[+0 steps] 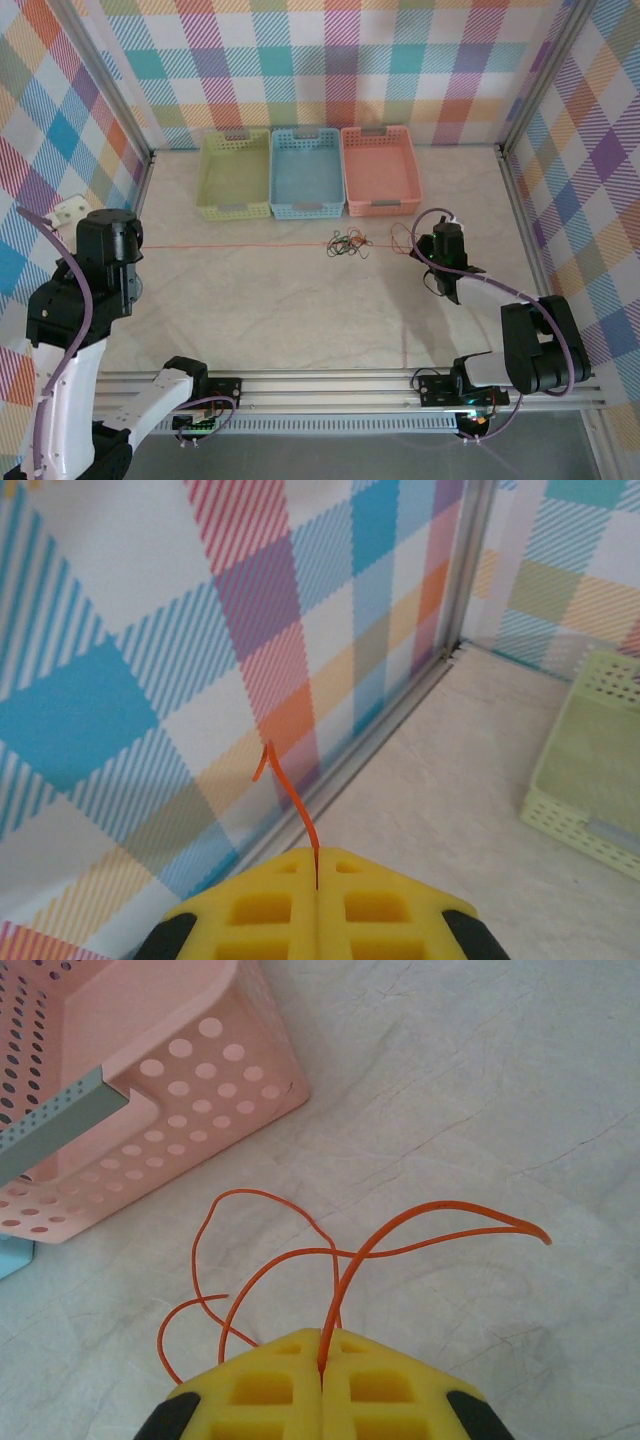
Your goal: Untangle the cables
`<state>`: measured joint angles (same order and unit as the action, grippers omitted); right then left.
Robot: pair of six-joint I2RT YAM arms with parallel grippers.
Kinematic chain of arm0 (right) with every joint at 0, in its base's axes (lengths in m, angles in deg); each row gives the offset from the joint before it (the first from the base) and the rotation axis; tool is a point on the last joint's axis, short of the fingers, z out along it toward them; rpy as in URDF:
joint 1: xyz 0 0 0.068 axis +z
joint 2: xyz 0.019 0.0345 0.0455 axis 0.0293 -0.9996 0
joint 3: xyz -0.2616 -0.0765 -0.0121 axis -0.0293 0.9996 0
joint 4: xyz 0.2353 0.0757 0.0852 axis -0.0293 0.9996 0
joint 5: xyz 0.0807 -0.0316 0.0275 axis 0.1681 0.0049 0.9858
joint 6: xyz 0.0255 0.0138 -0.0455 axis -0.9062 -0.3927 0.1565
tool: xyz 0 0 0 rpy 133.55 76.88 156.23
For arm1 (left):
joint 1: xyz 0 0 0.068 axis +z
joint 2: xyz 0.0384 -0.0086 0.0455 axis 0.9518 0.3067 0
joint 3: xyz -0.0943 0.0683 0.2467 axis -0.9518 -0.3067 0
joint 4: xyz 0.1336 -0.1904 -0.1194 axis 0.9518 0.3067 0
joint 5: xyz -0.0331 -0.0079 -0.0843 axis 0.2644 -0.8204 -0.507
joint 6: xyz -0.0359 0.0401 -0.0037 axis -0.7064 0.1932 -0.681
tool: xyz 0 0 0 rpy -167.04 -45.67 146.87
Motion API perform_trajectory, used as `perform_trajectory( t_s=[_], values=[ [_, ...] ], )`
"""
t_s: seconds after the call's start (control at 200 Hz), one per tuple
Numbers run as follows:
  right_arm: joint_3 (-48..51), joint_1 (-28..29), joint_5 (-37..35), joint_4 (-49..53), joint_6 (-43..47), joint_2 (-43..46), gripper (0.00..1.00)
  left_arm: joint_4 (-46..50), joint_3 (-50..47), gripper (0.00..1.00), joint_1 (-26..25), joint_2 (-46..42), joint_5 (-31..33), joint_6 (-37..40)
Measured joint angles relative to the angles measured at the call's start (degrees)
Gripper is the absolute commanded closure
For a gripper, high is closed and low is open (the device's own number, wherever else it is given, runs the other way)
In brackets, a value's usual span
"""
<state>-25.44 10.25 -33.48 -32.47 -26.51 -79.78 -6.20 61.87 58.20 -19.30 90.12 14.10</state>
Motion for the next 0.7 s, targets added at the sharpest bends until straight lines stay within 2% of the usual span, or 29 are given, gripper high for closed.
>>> perform_trajectory(
  t_s=[0.355, 0.7],
  values=[
    [0.3, 0.0, -4.7, 1.6, -0.5, 0.9, 1.00, 1.2, 2.0, 1.00, 0.0, 1.8, 8.7, 1.2],
    [0.7, -1.1, -7.1, 4.1, -4.6, 2.3, 1.00, 1.3, 1.9, 1.00, 0.0, 2.0, 10.8, 1.2]
  ],
)
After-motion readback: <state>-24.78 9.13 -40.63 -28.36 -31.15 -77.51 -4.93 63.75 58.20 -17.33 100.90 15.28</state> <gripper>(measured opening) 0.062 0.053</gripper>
